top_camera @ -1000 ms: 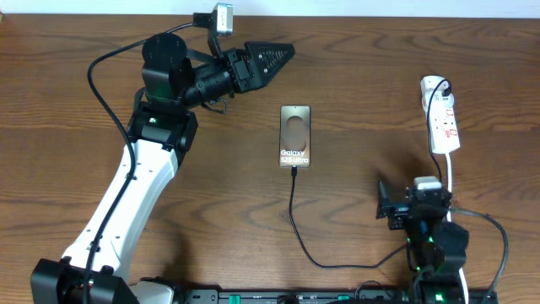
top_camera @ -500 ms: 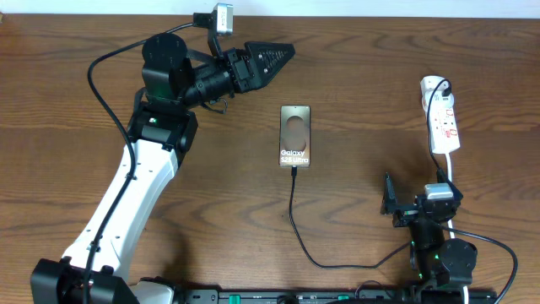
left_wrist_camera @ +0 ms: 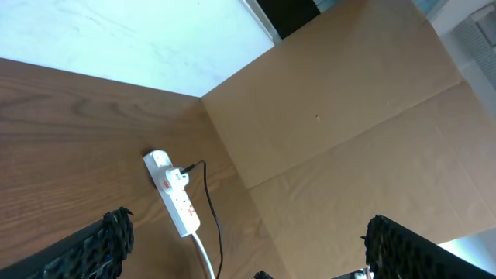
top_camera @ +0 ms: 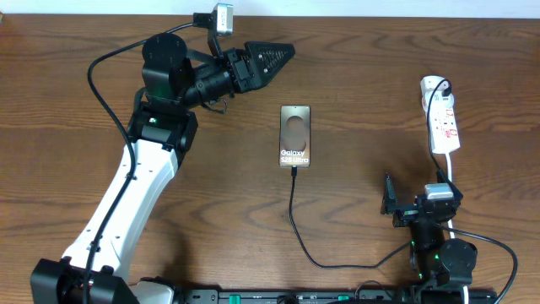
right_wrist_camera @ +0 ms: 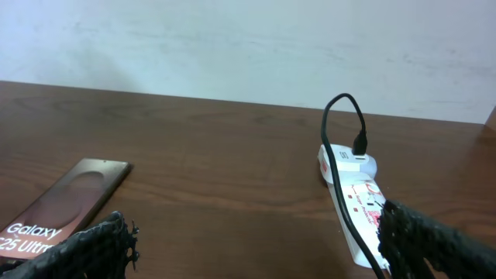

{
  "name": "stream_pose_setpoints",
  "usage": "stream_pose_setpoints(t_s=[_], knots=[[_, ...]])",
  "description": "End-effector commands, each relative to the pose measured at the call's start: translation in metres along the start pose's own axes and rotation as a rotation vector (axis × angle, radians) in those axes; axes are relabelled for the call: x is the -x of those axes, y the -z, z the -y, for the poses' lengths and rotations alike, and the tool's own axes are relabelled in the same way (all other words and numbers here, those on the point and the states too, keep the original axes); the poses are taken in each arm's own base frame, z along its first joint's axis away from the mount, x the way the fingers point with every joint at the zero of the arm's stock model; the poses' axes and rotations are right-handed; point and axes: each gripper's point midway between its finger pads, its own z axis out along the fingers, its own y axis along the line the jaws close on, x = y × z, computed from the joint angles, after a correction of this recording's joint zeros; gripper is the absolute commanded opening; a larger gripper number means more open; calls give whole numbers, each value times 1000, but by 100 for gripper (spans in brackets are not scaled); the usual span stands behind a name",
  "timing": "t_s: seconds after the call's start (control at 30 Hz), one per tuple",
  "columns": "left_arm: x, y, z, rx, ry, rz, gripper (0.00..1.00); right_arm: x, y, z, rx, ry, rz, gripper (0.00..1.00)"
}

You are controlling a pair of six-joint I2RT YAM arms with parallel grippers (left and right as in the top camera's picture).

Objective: Plug charger to phone and switch on socket

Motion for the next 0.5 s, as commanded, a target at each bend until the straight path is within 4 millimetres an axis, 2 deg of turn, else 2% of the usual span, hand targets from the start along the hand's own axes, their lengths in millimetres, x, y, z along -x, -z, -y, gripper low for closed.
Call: stream_pose_setpoints(t_s=[0.0,0.33,0.47], knots=[[5,2,8,-15,-37,8,97,-1,0,-6,23,7,2,99],[4,2,7,-14,-34,6,97,-1,0,-6,23,7,3,99],[-3,5,-10,44,40,-20,97,-1,0,-6,23,7,3,99]])
